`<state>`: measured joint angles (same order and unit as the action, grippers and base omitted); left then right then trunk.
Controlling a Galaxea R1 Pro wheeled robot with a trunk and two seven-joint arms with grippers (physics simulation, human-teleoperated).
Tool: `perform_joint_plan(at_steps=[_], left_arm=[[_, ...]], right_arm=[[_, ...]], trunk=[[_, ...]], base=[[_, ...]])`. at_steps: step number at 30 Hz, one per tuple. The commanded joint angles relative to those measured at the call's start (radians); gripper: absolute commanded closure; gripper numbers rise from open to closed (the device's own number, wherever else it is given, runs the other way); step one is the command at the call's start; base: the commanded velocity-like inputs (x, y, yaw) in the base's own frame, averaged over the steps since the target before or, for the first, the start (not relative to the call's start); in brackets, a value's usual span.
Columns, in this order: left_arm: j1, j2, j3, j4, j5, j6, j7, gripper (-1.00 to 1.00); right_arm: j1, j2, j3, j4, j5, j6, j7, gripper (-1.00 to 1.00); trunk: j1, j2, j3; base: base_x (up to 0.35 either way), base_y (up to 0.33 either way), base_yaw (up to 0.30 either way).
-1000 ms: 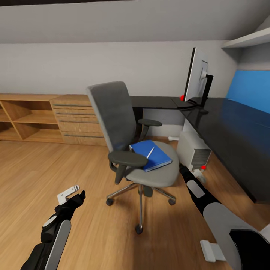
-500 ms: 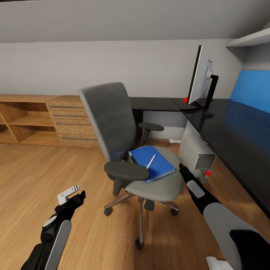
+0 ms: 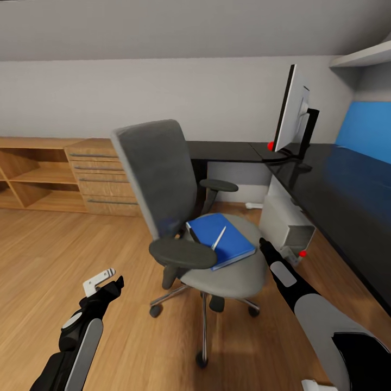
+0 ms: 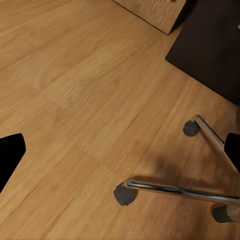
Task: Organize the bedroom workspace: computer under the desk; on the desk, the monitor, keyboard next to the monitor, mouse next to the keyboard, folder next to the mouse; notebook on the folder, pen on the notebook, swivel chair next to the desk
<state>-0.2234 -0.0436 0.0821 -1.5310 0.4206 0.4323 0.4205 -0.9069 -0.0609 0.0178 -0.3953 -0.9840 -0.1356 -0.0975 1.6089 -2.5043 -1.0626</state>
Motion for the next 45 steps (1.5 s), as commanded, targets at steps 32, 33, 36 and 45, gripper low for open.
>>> perform_joint_plan(at_steps=[32, 33, 36, 45], left_arm=[[-0.001, -0.001, 0.001, -0.001, 0.010, 0.003, 0.006, -1.00], [-0.001, -0.001, 0.001, -0.001, 0.010, 0.003, 0.006, -1.00], [-0.001, -0.001, 0.001, -0.001, 0.010, 0.003, 0.006, -1.00], [-0.001, -0.001, 0.001, 0.000, 0.010, 0.003, 0.007, -1.00]], right_arm=[[0.002, 0.007, 0.002, 0.000, -0.012, 0.065, -0.004, -1.00], [0.002, 0.007, 0.002, 0.000, -0.012, 0.065, -0.004, -1.00], [0.002, 0.007, 0.003, 0.000, -0.011, 0.065, -0.004, -1.00], [0.002, 0.009, 0.004, 0.001, -0.010, 0.064, -0.004, -1.00]], trunk=[[0.000, 0.000, -0.001], [0.000, 0.000, -0.001], [0.000, 0.000, -0.001], [0.000, 0.000, -0.001]], base=[[0.009, 0.000, 0.132], [0.000, 0.000, 0.010], [0.011, 0.000, 0.070], [0.178, 0.000, 0.220]])
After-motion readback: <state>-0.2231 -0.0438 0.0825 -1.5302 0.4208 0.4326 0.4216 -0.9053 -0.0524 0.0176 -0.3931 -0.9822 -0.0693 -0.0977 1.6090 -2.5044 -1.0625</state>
